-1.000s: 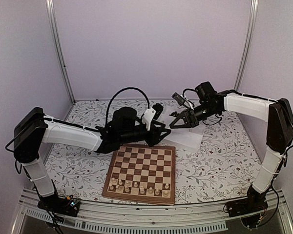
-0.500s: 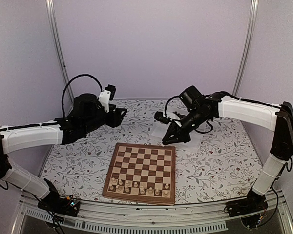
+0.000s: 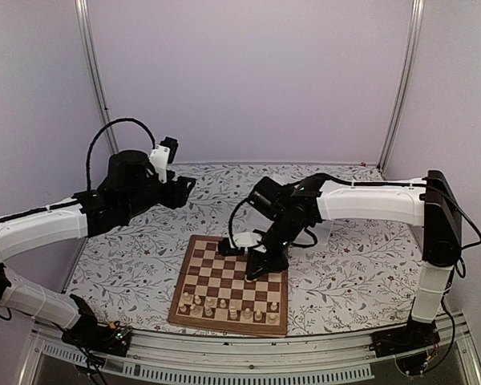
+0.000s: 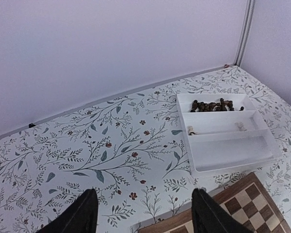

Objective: Set up the chess pieces on the board
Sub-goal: Place the chess piece on the chessboard.

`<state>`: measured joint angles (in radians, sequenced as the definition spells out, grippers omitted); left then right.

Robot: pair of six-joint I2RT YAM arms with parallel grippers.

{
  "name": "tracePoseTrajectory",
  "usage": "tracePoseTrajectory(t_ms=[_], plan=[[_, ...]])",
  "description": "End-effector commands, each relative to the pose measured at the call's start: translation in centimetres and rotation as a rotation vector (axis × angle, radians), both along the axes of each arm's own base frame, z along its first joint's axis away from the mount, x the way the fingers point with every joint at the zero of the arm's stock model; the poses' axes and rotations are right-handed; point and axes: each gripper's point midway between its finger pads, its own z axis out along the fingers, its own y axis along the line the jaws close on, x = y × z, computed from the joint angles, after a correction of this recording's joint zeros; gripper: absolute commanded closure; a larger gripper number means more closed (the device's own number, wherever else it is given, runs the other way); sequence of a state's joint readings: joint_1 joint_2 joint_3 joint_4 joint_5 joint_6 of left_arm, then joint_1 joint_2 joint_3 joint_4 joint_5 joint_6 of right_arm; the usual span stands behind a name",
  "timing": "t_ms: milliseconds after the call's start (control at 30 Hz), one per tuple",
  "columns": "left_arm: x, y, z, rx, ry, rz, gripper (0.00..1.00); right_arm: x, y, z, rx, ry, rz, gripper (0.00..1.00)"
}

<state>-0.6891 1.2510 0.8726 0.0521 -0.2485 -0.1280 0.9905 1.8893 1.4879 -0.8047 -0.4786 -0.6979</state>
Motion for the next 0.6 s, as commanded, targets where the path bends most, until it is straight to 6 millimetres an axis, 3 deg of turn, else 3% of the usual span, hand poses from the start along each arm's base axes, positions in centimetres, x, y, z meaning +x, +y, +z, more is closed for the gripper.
tracePoseTrajectory(t_ms=[0, 167, 567], plan=[[-0.1, 1.4, 1.9, 0.015, -0.031, 0.029, 0.31, -1.3, 1.3, -1.3, -0.038, -0.007, 0.063, 0.95], [-0.3, 2.5, 1.2, 0.037, -0.037, 0.067, 0.28, -2.6, 2.4, -2.8, -0.076, 0.006, 0.106, 0.95], [-0.4, 2.2, 1.1, 0.030, -0.027, 0.052, 0.28, -3.5, 3.4, -4.2, -0.113, 0.017, 0.132, 0.94]])
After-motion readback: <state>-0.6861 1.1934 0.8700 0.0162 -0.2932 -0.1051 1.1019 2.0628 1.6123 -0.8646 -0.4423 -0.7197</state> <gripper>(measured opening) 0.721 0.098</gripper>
